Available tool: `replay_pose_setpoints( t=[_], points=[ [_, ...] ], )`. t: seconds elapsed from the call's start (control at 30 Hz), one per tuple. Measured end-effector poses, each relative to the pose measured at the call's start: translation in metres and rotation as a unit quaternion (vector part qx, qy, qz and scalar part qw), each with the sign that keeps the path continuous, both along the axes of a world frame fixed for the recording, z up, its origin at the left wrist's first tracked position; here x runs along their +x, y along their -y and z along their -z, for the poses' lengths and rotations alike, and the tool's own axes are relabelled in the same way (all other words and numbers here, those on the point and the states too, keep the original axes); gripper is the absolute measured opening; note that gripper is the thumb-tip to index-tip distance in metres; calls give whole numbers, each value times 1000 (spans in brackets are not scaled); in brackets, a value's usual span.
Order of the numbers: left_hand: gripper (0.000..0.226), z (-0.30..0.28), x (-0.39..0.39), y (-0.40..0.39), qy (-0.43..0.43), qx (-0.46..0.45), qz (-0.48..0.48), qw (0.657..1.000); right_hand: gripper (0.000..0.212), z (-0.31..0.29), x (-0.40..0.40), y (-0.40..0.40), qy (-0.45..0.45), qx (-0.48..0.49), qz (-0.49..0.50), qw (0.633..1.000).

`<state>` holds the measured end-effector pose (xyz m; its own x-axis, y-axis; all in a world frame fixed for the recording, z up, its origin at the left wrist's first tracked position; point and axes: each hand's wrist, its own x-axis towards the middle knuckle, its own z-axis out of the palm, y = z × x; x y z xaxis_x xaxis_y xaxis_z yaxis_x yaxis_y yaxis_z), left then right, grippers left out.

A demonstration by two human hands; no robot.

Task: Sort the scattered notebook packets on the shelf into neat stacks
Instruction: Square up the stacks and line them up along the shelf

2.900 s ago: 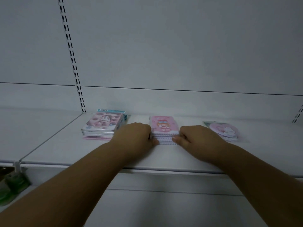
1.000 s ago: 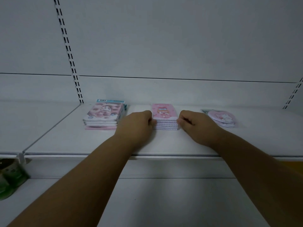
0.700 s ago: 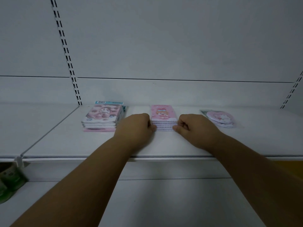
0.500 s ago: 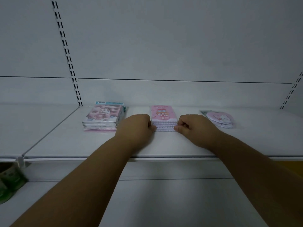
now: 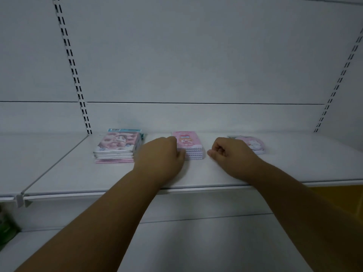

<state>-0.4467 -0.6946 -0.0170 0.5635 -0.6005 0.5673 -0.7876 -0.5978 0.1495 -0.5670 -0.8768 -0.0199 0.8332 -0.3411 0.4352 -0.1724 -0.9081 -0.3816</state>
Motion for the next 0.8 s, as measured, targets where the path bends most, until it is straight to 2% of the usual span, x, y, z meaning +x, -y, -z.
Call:
replay_pose_setpoints(
  t=[0.1,0.17,0.3,0.37,0.5,0.57,0.8],
  points=[
    [29,-9,-27,16,14,-21,80,996,15,-6,-16,18,30,-14,32,999],
    [23,-13,-43,36,-18,-13,133,991,10,-13,-28,41,25,-12,51,998],
    [14,-19,-60,93,-91,2,177,980,5,-22,-54,100,7,8,71,997],
    [19,-19,-62,124,-114,13,175,978,11,-21,-63,128,-17,0,69,997],
    [46,-13,-59,170,-127,78,124,981,34,-12,-67,161,-85,4,26,996],
    [54,-8,-59,181,-133,106,103,980,36,-6,-66,170,-88,17,-1,996],
    [36,1,-61,179,-106,60,97,988,30,3,-67,174,-33,-10,-30,999]
  ],
)
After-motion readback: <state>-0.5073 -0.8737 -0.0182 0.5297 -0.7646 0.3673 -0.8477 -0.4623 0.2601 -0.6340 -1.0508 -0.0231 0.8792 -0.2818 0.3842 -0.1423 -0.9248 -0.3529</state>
